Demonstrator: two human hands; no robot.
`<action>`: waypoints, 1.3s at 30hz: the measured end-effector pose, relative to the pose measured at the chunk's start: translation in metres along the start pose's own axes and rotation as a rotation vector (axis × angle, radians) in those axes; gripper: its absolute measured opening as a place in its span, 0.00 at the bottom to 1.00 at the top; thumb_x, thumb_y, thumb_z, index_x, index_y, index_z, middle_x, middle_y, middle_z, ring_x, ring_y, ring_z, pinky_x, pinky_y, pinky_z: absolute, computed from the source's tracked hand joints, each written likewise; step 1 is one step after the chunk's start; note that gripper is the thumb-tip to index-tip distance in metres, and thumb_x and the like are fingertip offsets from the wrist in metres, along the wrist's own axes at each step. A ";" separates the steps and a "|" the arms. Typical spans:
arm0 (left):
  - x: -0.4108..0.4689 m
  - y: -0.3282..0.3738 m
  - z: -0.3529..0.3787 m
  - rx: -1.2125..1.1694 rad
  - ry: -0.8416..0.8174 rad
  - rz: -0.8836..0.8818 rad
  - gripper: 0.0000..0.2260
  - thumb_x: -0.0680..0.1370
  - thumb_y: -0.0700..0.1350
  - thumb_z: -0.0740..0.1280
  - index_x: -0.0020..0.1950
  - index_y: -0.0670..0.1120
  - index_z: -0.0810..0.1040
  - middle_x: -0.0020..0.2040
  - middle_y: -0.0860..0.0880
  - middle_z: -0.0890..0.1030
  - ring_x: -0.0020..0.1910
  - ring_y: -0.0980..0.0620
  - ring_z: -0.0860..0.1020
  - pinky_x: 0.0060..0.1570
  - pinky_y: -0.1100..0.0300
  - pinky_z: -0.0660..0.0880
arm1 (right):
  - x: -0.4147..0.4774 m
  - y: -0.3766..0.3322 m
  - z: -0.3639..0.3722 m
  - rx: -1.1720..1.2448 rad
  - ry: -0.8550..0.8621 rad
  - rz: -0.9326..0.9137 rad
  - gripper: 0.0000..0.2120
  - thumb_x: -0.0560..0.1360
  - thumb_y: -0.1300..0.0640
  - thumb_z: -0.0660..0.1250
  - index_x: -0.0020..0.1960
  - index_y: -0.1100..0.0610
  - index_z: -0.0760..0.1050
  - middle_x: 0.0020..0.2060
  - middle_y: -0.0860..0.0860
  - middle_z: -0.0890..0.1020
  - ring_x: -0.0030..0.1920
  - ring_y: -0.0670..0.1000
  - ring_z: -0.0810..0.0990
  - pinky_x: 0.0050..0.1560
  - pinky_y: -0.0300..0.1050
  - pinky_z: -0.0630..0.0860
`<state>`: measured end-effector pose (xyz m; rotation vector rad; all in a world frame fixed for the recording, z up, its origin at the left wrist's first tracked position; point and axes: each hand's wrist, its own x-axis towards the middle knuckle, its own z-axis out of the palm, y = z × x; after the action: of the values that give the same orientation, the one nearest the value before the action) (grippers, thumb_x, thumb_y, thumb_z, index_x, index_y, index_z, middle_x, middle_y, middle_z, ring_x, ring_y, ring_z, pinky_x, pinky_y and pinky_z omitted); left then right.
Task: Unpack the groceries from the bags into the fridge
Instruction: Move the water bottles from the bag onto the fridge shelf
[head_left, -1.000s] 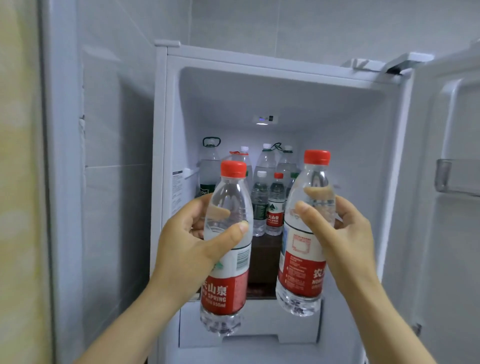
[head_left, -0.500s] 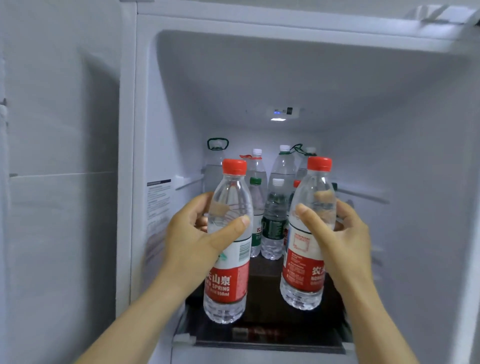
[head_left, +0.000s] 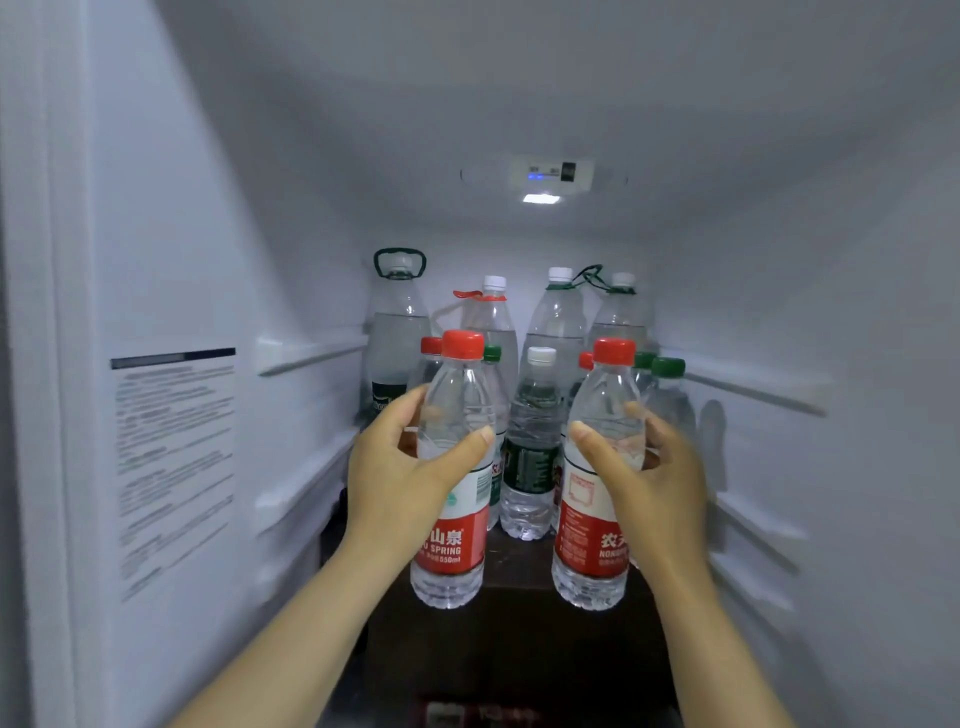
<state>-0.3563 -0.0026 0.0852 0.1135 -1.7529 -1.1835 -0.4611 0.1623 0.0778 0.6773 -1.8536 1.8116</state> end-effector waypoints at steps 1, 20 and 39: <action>0.003 -0.006 0.003 0.003 0.005 -0.006 0.19 0.67 0.52 0.76 0.57 0.57 0.79 0.48 0.59 0.84 0.46 0.59 0.82 0.47 0.50 0.81 | 0.002 0.002 0.002 0.001 0.001 0.002 0.20 0.60 0.33 0.71 0.50 0.32 0.72 0.58 0.47 0.78 0.56 0.48 0.79 0.58 0.58 0.77; 0.020 -0.050 0.022 -0.032 -0.074 -0.068 0.22 0.69 0.54 0.74 0.62 0.57 0.76 0.52 0.61 0.82 0.50 0.64 0.79 0.45 0.67 0.75 | 0.003 0.026 0.007 -0.092 -0.076 0.055 0.20 0.65 0.42 0.74 0.54 0.35 0.72 0.52 0.37 0.78 0.51 0.39 0.77 0.47 0.39 0.75; -0.003 -0.075 0.018 -0.118 -0.096 -0.155 0.18 0.69 0.50 0.75 0.57 0.60 0.76 0.49 0.62 0.81 0.47 0.68 0.79 0.39 0.71 0.73 | -0.037 0.068 0.003 -0.244 -0.081 0.090 0.29 0.63 0.51 0.79 0.62 0.44 0.73 0.56 0.44 0.79 0.53 0.37 0.76 0.47 0.31 0.70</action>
<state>-0.3992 -0.0278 0.0262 0.1262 -1.7778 -1.4227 -0.4755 0.1614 0.0023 0.5930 -2.1451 1.5953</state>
